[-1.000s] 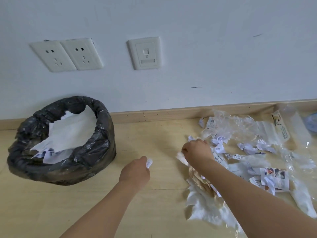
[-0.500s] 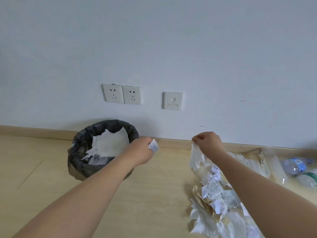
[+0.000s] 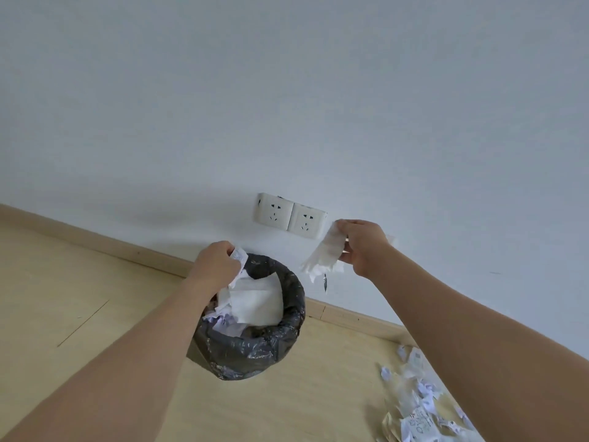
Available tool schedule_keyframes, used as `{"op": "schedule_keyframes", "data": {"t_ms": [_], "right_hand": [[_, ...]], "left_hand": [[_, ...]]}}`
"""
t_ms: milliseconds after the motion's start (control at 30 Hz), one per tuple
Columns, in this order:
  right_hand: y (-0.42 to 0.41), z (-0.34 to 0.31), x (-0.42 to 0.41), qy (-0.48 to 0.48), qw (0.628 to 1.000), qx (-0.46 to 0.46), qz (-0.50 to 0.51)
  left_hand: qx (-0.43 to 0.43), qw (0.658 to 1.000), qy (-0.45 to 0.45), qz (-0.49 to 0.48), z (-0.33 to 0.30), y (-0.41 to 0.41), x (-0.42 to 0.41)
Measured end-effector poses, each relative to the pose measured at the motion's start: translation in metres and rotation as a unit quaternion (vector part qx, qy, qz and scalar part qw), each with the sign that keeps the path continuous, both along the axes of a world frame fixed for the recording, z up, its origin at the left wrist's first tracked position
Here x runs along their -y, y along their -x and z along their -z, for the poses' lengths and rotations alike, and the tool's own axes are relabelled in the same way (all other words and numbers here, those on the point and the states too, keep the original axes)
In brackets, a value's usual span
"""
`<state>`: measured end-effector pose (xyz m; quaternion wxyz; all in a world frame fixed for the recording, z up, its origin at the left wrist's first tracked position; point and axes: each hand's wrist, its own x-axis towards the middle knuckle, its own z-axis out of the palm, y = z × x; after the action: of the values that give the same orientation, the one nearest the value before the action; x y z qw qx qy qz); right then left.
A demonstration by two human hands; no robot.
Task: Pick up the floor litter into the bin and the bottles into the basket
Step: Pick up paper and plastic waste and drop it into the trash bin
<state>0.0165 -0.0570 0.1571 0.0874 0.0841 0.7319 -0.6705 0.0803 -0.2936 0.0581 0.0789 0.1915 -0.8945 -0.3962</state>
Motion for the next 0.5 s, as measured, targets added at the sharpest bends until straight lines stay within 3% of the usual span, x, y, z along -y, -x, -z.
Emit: {"op": "schedule_keyframes", "data": {"t_ms": [100,267,400,500], "right_hand": [[0.009,0.013,0.051,-0.011,1.0,0.003,-0.022],[0.019,0.091,0.11,-0.114,0.991,0.024,-0.065],[0.009,0.143,0.119,-0.179,0.977,0.044,-0.106],[0.007,0.146,0.099,-0.205,0.972,0.014,-0.112]], "left_hand": [[0.024,1.0,0.017,-0.001,0.018,0.0,0.011],[0.063,0.998,-0.008,0.009,0.051,0.008,0.022],[0.024,0.999,-0.034,-0.019,0.054,0.013,0.028],[-0.004,1.0,0.0,-0.012,0.051,0.015,0.016]]}}
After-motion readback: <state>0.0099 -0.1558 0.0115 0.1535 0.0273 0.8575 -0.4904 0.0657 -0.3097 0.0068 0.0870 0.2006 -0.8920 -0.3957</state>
